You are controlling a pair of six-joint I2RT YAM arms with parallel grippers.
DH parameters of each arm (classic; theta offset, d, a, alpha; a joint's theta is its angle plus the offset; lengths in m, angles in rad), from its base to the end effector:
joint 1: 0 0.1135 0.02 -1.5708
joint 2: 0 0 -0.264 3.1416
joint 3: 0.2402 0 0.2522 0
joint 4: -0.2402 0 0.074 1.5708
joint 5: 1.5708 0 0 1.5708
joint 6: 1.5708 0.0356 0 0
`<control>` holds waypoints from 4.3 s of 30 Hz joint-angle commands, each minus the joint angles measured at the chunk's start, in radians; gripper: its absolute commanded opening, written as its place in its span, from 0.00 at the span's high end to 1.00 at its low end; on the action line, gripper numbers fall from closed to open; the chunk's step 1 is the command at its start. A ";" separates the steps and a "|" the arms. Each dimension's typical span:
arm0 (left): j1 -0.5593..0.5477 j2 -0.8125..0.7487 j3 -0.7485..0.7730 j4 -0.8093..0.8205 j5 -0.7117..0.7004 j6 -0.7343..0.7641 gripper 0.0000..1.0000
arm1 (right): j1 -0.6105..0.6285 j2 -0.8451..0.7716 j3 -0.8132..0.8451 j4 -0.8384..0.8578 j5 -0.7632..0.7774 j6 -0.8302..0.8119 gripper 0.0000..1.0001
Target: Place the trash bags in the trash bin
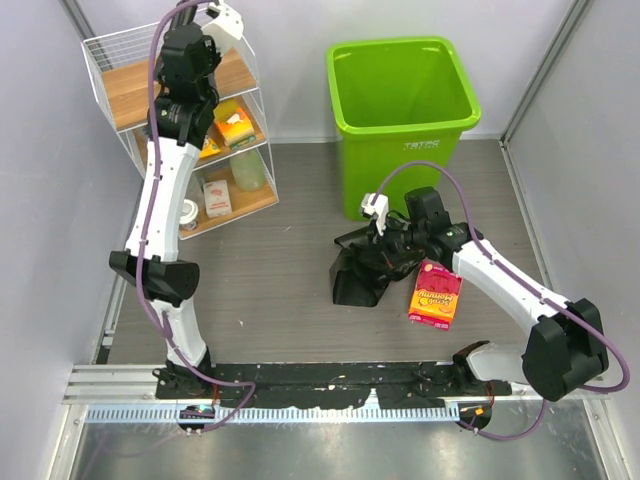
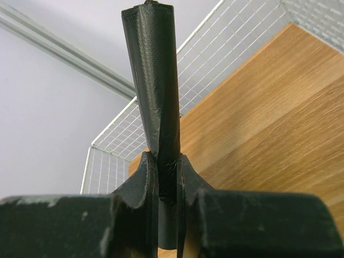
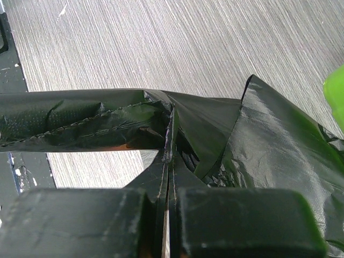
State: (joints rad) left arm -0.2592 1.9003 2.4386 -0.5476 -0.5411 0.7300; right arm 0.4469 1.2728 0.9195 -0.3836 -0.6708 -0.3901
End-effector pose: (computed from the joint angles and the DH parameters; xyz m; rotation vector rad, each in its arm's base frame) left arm 0.3812 -0.0821 0.5394 0.3672 1.5938 0.7898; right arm 0.2326 0.1360 0.2689 -1.2105 1.8817 0.7983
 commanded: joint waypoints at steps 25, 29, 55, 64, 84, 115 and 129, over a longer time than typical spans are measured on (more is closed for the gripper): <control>0.072 -0.047 0.056 -0.074 0.141 -0.127 0.35 | -0.002 0.005 0.021 -0.012 0.008 -0.026 0.98; 0.072 -0.127 0.042 -0.132 0.220 -0.239 0.29 | -0.002 -0.006 0.047 -0.040 0.022 -0.029 0.99; 0.063 -0.839 -0.823 -0.196 0.810 -0.679 0.22 | 0.372 0.404 0.562 -0.027 0.393 0.076 0.47; 0.061 -0.876 -0.943 -0.183 0.886 -0.682 0.18 | 0.355 0.156 0.379 -0.176 0.591 -0.001 0.29; 0.061 -0.889 -1.073 -0.210 0.984 -0.629 0.04 | -0.066 -0.032 0.101 -0.414 0.628 -0.593 0.28; 0.061 -0.874 -1.096 -0.209 0.966 -0.606 0.02 | -0.074 0.155 0.091 -0.168 0.516 -0.575 0.95; -0.161 -0.686 -0.974 -0.048 1.003 -0.857 0.07 | -0.063 0.117 0.611 -0.281 0.030 -0.050 0.99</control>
State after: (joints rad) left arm -0.3786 1.1378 1.3525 -0.6971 0.4248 -0.0055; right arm 0.3756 1.4258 1.4208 -0.7013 -0.4473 -0.6693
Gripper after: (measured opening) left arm 0.943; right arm 0.028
